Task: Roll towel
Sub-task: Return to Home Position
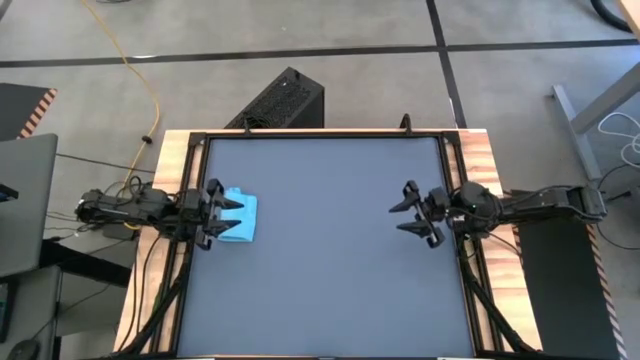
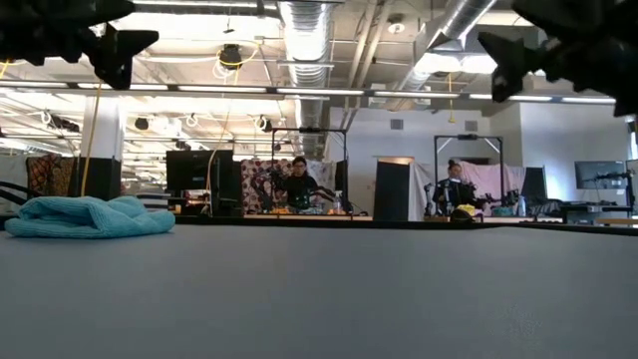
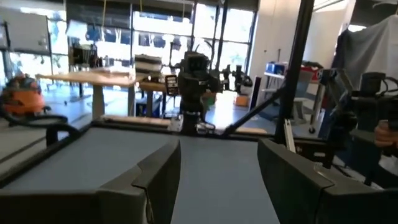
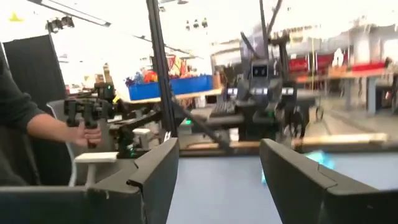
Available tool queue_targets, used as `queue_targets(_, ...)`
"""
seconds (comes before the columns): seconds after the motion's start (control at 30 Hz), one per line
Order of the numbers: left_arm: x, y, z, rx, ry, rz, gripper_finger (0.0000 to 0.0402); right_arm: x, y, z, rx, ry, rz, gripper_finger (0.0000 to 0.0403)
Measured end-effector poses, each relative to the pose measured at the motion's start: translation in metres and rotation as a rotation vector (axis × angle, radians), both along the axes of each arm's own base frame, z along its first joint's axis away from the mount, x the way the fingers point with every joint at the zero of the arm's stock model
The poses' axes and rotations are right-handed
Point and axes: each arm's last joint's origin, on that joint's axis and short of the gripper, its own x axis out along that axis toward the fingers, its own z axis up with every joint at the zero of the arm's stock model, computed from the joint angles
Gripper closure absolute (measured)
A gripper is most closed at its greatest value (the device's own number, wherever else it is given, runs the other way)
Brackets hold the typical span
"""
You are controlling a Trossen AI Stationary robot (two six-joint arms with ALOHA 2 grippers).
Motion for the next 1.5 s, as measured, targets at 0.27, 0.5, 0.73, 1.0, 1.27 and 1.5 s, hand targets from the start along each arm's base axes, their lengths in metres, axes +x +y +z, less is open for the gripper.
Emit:
queue_targets(0.27,0.001,0.001,-0.009,-0.05,0.093,0.026,0.02,-0.003,0.0,-0.021,0.0,0.082,-0.003,0.0149)
queue_targets(0.5,0.002,0.004,-0.017,-0.078,0.166,0.124,0.02,-0.001,-0.008,-0.034,-0.075,0.196,-0.139,0.0149)
queue_targets(0.73,0.001,0.005,-0.033,-0.121,0.328,0.168,0.02,-0.002,-0.011,-0.049,-0.063,0.347,-0.157,0.0149)
queue_targets(1.0,-0.001,0.005,-0.041,-0.152,0.402,0.177,0.02,-0.003,-0.011,-0.057,-0.06,0.432,-0.162,0.0149)
queue_targets(1.27,-0.003,0.005,-0.048,-0.132,0.474,0.185,0.02,-0.006,-0.011,-0.071,-0.045,0.583,-0.165,0.0149)
queue_targets(1.5,-0.004,0.006,-0.05,-0.125,0.501,0.187,0.02,-0.008,-0.011,-0.076,-0.041,0.634,-0.163,0.0149)
